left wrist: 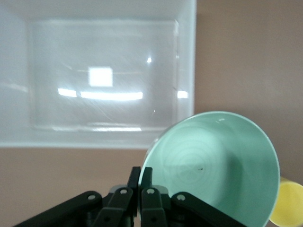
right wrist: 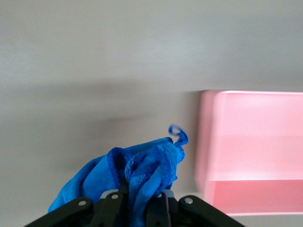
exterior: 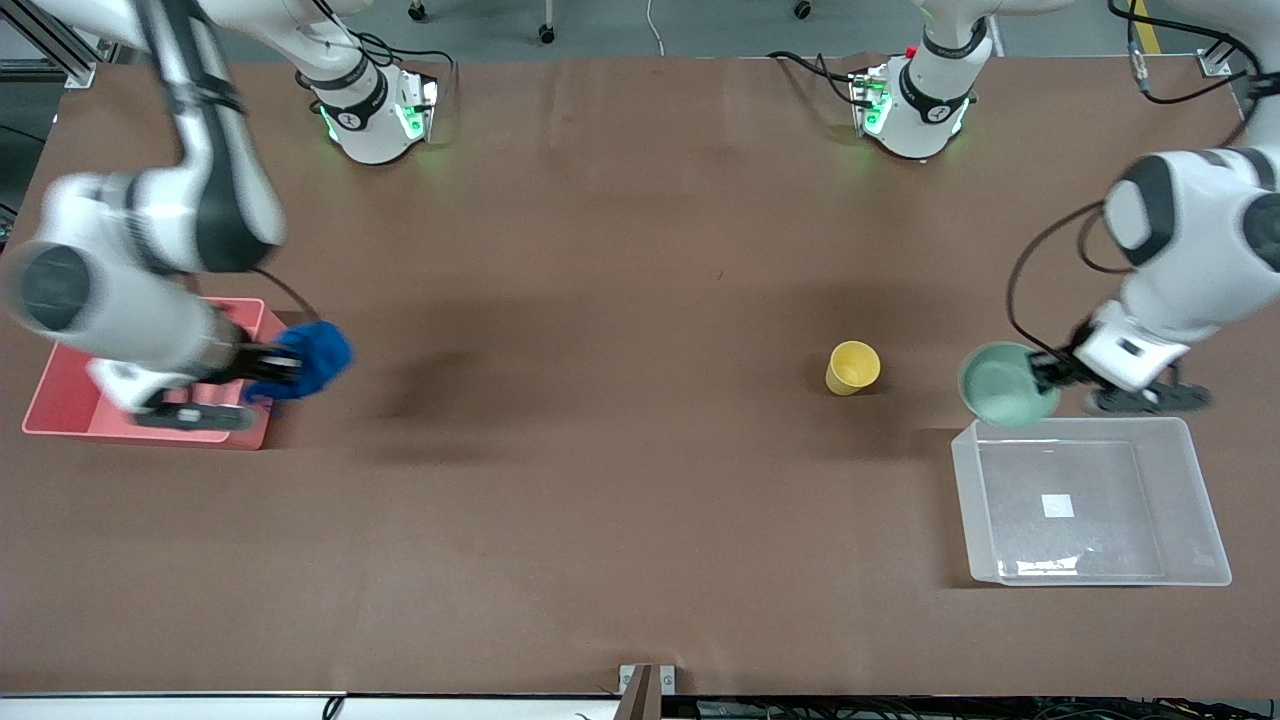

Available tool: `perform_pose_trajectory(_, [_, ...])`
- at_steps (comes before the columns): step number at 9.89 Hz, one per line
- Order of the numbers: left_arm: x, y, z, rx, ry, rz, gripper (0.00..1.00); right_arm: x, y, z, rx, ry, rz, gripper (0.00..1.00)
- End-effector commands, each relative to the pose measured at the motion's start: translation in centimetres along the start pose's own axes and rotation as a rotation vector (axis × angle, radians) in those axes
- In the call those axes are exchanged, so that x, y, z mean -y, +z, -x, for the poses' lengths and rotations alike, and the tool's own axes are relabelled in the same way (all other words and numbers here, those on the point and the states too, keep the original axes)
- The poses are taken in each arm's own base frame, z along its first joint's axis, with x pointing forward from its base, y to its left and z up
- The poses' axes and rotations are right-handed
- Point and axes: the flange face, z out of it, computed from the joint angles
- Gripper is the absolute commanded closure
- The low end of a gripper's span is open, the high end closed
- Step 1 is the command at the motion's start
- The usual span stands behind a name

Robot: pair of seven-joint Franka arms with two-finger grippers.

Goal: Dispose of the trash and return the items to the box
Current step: 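Carry the bag into the pink bin while the left gripper moves the bowl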

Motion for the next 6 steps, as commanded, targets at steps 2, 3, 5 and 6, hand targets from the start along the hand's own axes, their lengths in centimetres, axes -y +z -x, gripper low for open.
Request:
perform_pose_trajectory(2, [5.3, 8.1, -8.1, -0.003, -0.004, 0.053, 1.00, -16.4, 4.7, 2.6, 0.014, -0.080, 0.029, 0.98])
perform_pose_trajectory(3, [6.3, 11.3, -8.6, 0.018, -0.019, 0.061, 1.00, -18.9, 7.7, 3.8, -0.011, -0.078, 0.032, 0.98])
perform_pose_trajectory(5, [6.9, 16.7, -8.7, 0.013, -0.050, 0.057, 1.00, -20.9, 15.2, 6.0, -0.047, -0.074, 0.034, 0.96])
perform_pose_trajectory(6, [7.2, 18.2, -8.6, -0.002, -0.061, 0.050, 0.99, -21.5, 18.5, 6.1, -0.062, -0.070, 0.039, 0.93])
